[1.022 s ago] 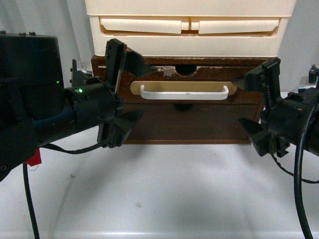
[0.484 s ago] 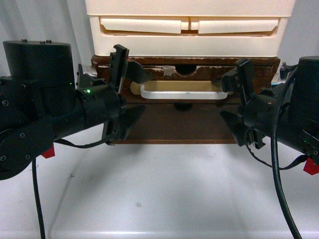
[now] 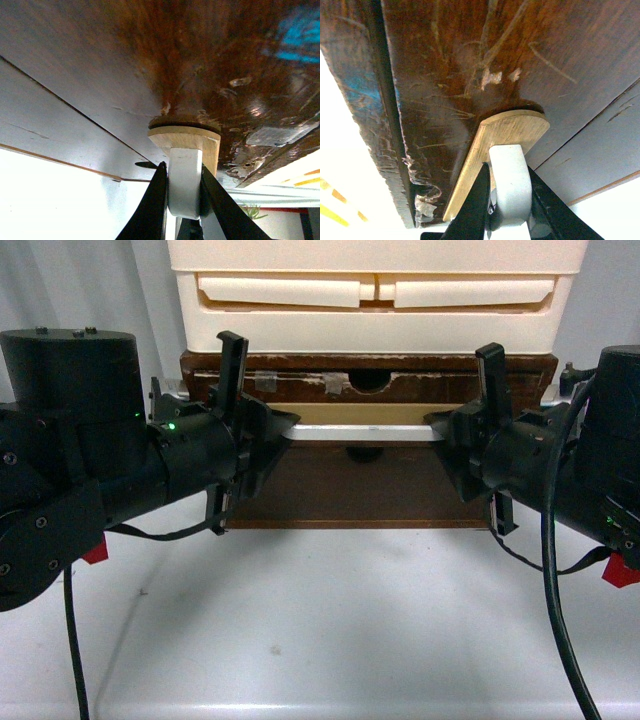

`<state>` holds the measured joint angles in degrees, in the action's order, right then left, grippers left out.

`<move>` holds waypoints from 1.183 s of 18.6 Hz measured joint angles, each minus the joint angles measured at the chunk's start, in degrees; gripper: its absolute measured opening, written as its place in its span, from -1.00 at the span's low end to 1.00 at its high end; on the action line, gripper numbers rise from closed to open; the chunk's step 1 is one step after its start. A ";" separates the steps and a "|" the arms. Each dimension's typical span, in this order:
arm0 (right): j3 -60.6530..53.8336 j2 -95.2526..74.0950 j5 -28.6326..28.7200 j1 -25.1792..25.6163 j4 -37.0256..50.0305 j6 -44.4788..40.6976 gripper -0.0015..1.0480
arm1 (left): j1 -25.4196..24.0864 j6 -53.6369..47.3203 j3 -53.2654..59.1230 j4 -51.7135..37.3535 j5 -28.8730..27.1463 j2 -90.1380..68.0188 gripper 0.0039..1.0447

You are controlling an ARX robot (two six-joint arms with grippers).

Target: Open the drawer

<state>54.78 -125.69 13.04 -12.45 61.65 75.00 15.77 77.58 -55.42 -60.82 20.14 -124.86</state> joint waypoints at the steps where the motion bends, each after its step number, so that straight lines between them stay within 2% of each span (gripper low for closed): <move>1: -0.33 0.00 -0.22 -0.04 0.39 0.92 -0.69 | 0.11 0.15 0.39 -0.61 -0.04 0.00 -0.76; 5: -4.94 1.49 -1.36 -1.46 3.96 2.36 -0.70 | 0.44 0.48 4.61 -4.15 0.13 1.27 -0.76; 10: -18.40 7.06 -2.95 -4.76 12.02 4.09 -0.71 | 1.09 1.38 18.64 -11.06 0.94 8.11 -0.77; 14: -30.18 14.10 -4.81 -8.61 13.86 1.90 -0.57 | 2.71 1.20 31.54 -11.72 1.36 16.81 -0.74; 16: -34.18 16.06 -6.32 -9.73 12.07 -1.09 -0.22 | 2.89 -1.18 40.04 -12.72 5.88 22.34 -0.38; 17: -35.15 17.53 -7.91 -10.25 10.75 -2.91 -0.05 | 2.73 -2.29 42.82 -12.52 7.15 24.74 -0.20; 18: -35.89 20.72 -7.19 -10.80 8.22 -4.87 0.13 | 1.88 -3.89 43.60 -12.35 7.45 26.91 -0.03; 20: -36.30 22.91 -6.69 -11.85 8.66 -7.76 0.51 | -2.40 -10.84 45.44 -2.62 7.87 37.99 0.35; 21: -36.52 21.59 -9.57 -12.04 9.62 -10.71 0.64 | -3.67 -14.40 46.62 2.97 7.91 44.24 0.56; 22: -37.68 18.40 -19.21 -12.68 13.25 -19.21 0.48 | -1.14 -22.05 48.33 -5.62 -1.44 42.93 0.49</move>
<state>17.10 -107.28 -6.17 -25.12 74.89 55.79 14.63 55.53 -7.09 -66.43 18.70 -81.93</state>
